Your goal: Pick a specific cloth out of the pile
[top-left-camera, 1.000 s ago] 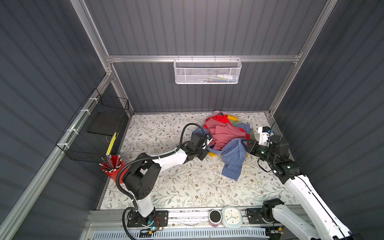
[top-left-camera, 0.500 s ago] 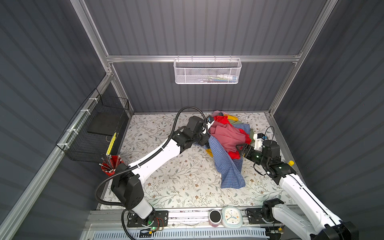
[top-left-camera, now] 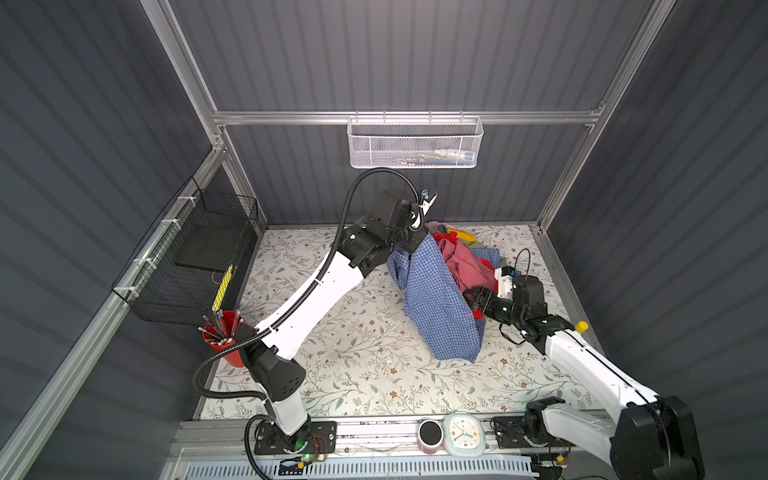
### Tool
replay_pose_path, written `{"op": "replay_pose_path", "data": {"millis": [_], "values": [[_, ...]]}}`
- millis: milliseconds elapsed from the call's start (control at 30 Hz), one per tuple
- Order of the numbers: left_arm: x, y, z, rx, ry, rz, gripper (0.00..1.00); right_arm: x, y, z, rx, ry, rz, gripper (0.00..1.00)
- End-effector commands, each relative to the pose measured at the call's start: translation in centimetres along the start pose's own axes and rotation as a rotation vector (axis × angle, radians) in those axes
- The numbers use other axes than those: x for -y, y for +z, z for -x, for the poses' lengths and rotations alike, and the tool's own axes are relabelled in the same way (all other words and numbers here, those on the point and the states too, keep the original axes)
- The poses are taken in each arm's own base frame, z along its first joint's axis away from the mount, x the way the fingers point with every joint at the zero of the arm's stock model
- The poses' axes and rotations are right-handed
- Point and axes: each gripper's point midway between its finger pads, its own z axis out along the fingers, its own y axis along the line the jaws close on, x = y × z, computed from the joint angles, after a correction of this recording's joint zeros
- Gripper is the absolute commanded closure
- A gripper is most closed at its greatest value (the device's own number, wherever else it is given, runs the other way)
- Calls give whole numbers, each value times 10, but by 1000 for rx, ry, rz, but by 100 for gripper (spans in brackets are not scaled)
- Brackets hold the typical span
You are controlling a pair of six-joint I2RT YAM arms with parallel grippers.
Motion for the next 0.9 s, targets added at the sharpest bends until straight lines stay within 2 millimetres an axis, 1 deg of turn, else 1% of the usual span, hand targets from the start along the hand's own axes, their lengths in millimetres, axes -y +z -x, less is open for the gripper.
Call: {"op": "replay_pose_path", "data": {"millis": [0, 33, 133, 267, 367, 467, 733, 867], "values": [[-12, -13, 21, 26, 14, 52, 100, -2, 6, 6, 8, -33, 18, 13], [-18, -17, 27, 41, 11, 75, 100, 5, 8, 9, 23, -32, -19, 12], [-33, -27, 45, 82, 15, 134, 100, 15, 16, 6, 6, -19, -48, 11], [-48, -41, 64, 124, 22, 196, 100, 24, 25, 4, -15, -4, -67, 11], [-59, -52, 74, 151, 20, 242, 100, 26, 27, 7, -15, 2, -73, 10], [-73, -67, 81, 174, 16, 305, 100, 27, 27, 9, -5, 0, -78, 8], [-109, -116, 93, 244, -15, 480, 100, 40, 29, 8, -14, 26, -117, 8], [-119, -137, 105, 289, -10, 525, 100, 46, 32, 8, -19, 43, -131, 8]]}}
